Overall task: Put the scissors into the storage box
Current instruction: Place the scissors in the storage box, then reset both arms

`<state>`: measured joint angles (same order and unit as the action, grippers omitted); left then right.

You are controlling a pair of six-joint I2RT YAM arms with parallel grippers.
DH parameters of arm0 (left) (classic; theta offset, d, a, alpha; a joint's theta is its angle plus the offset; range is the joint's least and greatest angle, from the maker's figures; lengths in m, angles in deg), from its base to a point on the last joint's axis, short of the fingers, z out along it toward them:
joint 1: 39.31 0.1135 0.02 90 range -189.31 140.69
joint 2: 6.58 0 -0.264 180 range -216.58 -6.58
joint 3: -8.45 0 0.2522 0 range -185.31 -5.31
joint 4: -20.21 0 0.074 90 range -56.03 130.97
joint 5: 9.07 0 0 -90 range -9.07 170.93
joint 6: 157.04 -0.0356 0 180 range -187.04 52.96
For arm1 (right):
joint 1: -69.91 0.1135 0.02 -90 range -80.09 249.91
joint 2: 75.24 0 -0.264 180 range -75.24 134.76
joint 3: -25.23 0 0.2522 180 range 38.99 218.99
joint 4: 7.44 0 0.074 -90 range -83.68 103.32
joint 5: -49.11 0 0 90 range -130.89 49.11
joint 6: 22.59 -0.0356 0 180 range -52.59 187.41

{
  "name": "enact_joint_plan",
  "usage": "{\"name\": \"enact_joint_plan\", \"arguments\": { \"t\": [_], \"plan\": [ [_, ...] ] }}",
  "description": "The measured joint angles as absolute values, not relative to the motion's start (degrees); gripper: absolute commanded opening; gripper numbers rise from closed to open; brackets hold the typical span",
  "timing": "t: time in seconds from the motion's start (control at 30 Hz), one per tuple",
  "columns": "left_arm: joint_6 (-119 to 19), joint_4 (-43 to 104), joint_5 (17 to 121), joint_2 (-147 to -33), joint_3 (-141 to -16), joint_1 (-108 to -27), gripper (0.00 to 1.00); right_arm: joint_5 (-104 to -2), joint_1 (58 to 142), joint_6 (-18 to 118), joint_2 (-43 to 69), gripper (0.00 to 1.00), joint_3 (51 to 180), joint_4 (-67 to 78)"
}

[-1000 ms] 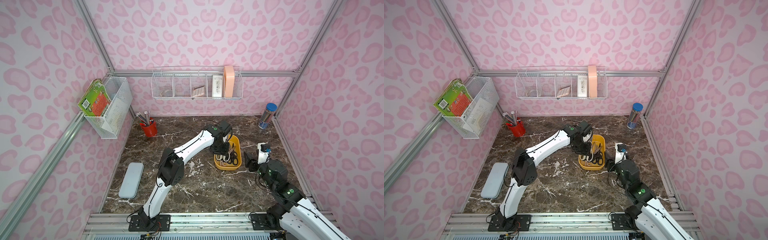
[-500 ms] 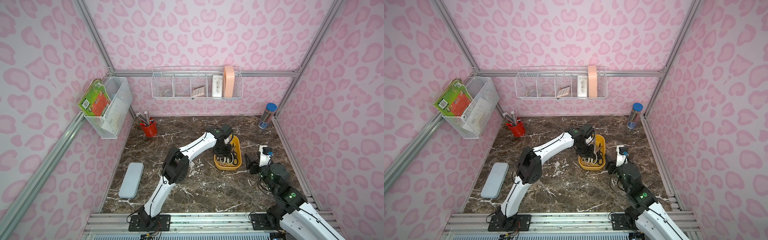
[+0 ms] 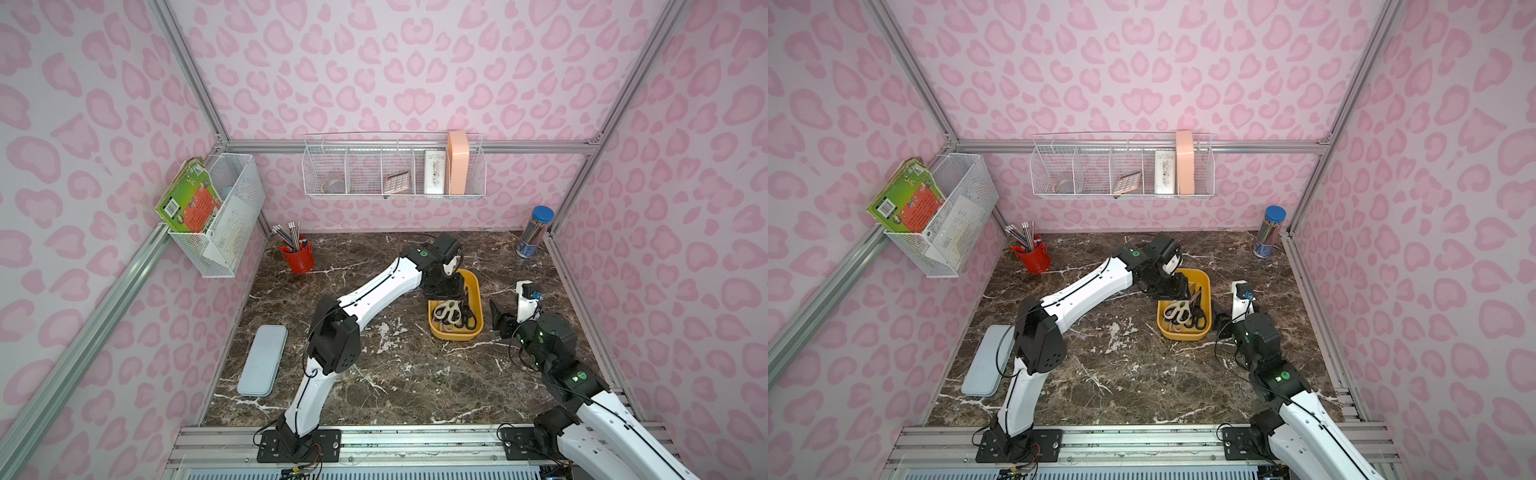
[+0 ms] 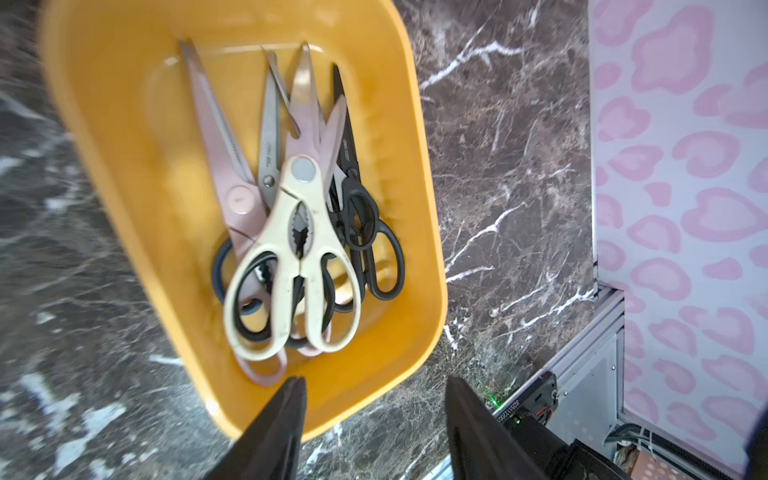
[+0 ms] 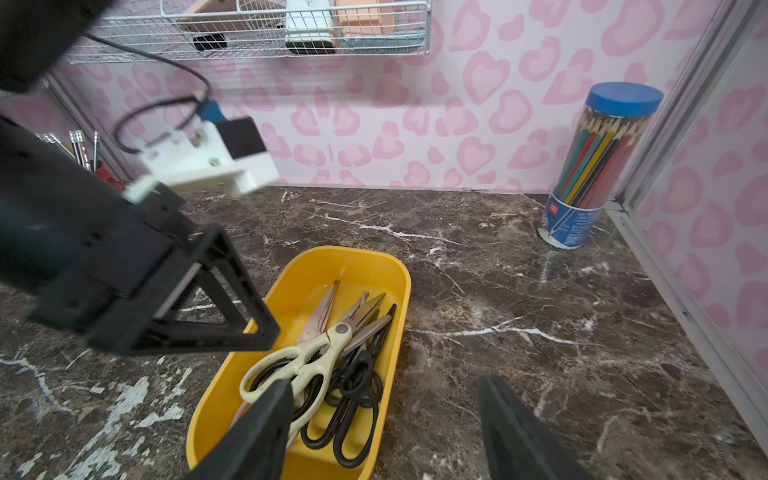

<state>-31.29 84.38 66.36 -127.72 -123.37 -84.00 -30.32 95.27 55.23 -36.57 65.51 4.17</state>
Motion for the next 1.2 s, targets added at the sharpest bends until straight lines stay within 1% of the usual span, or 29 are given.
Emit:
{"name": "enact_joint_plan", "arguments": {
  "t": [0.1,0.2,0.23,0.33,0.37,0.43,0.53,0.57,0.6,0.7,0.73,0.8,0.9,0.97,1.07,1.17,1.2],
  "plan": [
    [-32.95,78.42,71.63,-114.83,-110.63,-83.32,0.59,-32.62,92.80,55.25,-32.85,0.74,66.89,1.65],
    [-35.95,69.06,82.08,-98.98,-91.59,-82.45,0.60,-33.58,90.68,55.64,-28.13,0.74,67.92,-0.75],
    [-37.54,66.15,85.97,-93.97,-85.19,-82.03,0.66,-33.49,90.18,55.68,-26.67,0.75,68.03,-1.39],
    [-44.19,58.48,98.62,-80.42,-67.53,-80.11,0.71,-32.07,88.89,57.24,-23.61,0.75,66.96,-4.29],
    [-46.15,56.69,101.95,-77.32,-63.40,-79.19,0.71,-31.74,88.50,57.85,-23.10,0.75,65.71,-6.39],
    [-52.05,50.24,109.38,-70.11,-53.12,-75.76,0.80,-31.09,87.32,59.79,-22.40,0.76,61.95,-11.77],
    [-58.11,42.92,115.80,-63.53,-42.30,-70.01,0.86,-30.21,83.73,61.70,-20.33,0.76,55.96,-21.25],
    [-59.75,40.89,117.18,-62.06,-39.53,-67.93,0.94,-29.73,82.25,61.78,-18.93,0.76,54.69,-24.03],
    [-61.19,38.88,118.45,-60.93,-36.93,-65.92,0.95,-29.58,80.67,61.89,-17.05,0.77,53.75,-27.09],
    [-63.55,32.25,119.74,-60.18,-30.94,-61.25,0.97,-29.62,76.91,62.33,-10.27,0.79,52.40,-35.66],
    [-64.43,30.07,119.50,-60.71,-29.32,-59.72,0.97,-30.06,76.47,62.96,-7.50,0.82,52.11,-39.09],
    [-64.84,24.28,118.67,-63.11,-27.09,-57.64,0.97,-30.98,76.08,63.99,-2.89,0.84,52.20,-43.66],
    [-65.69,14.05,116.92,-70.22,-25.02,-54.54,0.98,-31.29,74.68,65.83,2.08,0.86,52.84,-49.27],
    [-65.93,5.19,116.55,-76.95,-23.77,-53.01,0.98,-32.36,73.35,66.18,4.06,0.86,50.78,-54.98],
    [-67.40,-7.13,115.50,-84.44,-21.02,-52.37,0.98,-34.96,70.99,66.13,8.33,0.87,46.78,-63.94],
    [-69.17,-18.96,112.83,-91.00,-18.61,-51.63,0.98,-37.06,70.53,66.15,14.56,0.89,42.34,-74.52],
    [-69.91,-21.93,112.11,-92.51,-18.15,-51.52,0.98,-37.41,70.68,66.22,14.97,0.89,41.60,-75.02]
  ]
}}
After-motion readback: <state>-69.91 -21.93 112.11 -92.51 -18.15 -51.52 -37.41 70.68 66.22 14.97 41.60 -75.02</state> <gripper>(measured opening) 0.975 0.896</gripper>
